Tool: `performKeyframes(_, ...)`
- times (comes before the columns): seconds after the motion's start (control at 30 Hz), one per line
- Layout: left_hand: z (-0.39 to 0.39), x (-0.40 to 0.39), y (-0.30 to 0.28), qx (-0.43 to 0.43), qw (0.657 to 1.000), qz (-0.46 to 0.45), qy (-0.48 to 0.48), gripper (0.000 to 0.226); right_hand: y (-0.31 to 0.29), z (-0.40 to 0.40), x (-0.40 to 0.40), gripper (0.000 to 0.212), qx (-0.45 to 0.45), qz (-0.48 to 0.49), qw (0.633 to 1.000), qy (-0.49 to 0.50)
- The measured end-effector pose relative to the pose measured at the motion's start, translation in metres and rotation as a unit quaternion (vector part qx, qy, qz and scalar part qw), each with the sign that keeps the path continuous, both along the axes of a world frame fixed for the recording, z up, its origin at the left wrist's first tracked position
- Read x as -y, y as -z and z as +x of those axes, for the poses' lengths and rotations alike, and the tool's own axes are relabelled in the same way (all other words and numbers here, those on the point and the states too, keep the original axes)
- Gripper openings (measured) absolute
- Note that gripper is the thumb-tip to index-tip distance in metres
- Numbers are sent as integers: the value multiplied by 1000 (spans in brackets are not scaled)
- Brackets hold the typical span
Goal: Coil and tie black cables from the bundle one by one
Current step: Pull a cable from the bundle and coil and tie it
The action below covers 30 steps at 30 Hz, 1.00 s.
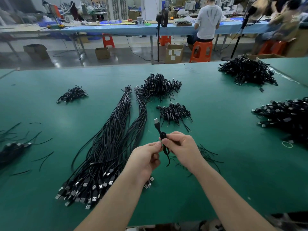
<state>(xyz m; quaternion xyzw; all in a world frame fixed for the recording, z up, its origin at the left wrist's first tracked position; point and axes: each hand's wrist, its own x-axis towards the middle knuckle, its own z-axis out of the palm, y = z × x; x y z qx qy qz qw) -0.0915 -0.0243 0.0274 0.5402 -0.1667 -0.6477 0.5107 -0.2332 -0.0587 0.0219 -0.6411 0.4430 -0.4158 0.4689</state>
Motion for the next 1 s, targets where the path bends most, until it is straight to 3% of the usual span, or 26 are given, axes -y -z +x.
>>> performKeyframes(0.07,5,2,0,38,999,-20,27,6,-2,-4,1,12,1,29,999,-14)
performKeyframes(0.13,7,0,1,136,988,-69,24,8,-5,-8,3,11,33,93,994,-38)
performKeyframes(0.23,7,-4,0,323,929,-182,-2,14,-10,-11,5,14,148,225,962,-49)
performKeyframes(0.33,7,-8,-2,488,810,-326,-7,13,-12,-14,6,36,88,324,941,-45)
performKeyframes(0.43,10,-7,2,621,631,-465,5,6,-12,-14,5,58,61,389,912,-112)
performKeyframes(0.5,11,-7,6,655,579,-485,14,9,-12,-15,4,48,106,388,905,-141)
performKeyframes(0.57,11,-8,8,655,590,-471,10,7,-13,-16,4,34,128,360,913,-140)
performKeyframes(0.7,6,-12,9,631,658,-412,0,6,-9,-15,4,25,127,278,945,-119)
performKeyframes(0.8,3,-11,5,528,793,-303,-1,9,-6,-10,4,19,139,225,961,-82)
performKeyframes(0.9,6,-4,4,318,936,-153,16,10,-3,-6,2,17,85,148,984,-50)
performKeyframes(0.93,7,-3,2,232,967,-106,23,8,-3,-4,2,18,58,119,990,-43)
performKeyframes(1.0,10,-3,1,124,991,-50,29,8,-1,-3,-1,17,19,74,997,-32)
